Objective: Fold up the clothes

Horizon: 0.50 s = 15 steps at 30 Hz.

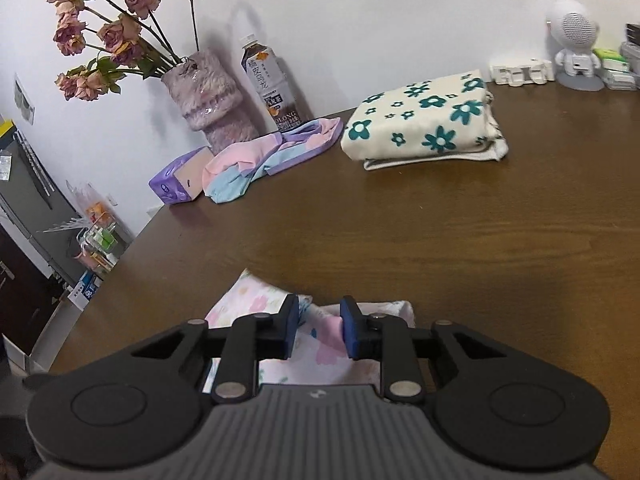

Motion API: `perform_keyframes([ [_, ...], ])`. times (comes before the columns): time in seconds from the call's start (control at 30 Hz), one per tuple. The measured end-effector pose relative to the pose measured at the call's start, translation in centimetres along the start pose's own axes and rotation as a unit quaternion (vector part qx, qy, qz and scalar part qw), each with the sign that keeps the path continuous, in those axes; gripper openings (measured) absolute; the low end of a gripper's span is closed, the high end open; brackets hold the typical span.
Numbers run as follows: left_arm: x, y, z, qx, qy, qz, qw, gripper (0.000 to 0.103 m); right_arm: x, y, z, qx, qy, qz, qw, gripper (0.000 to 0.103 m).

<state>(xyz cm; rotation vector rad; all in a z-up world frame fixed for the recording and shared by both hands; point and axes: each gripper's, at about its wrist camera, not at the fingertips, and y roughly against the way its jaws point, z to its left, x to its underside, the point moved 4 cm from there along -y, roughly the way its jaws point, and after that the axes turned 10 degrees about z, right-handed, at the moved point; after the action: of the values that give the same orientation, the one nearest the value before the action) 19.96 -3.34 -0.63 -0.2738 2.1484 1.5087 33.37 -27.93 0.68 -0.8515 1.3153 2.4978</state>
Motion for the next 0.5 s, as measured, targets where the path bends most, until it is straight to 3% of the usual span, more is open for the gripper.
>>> perform_keyframes([
  [0.17,-1.0,0.4,2.1,-0.051,0.004,-0.011,0.9986,0.039,2.4,2.1,0.0,0.002,-0.015,-0.008,1.0,0.023],
  [0.23,-1.3,0.6,3.0,-0.071,0.011,-0.016,0.9972,0.044,3.6,2.9,0.4,-0.003,-0.02,-0.009,1.0,0.024],
  [0.37,-0.3,2.4,5.3,-0.075,0.076,-0.038,0.9936,0.049,5.5,5.0,1.0,-0.014,-0.017,-0.023,0.999,0.029],
  [0.5,1.3,4.7,5.7,0.05,0.137,-0.068,0.987,0.058,6.0,6.4,0.3,-0.012,-0.025,-0.041,0.999,0.04],
])
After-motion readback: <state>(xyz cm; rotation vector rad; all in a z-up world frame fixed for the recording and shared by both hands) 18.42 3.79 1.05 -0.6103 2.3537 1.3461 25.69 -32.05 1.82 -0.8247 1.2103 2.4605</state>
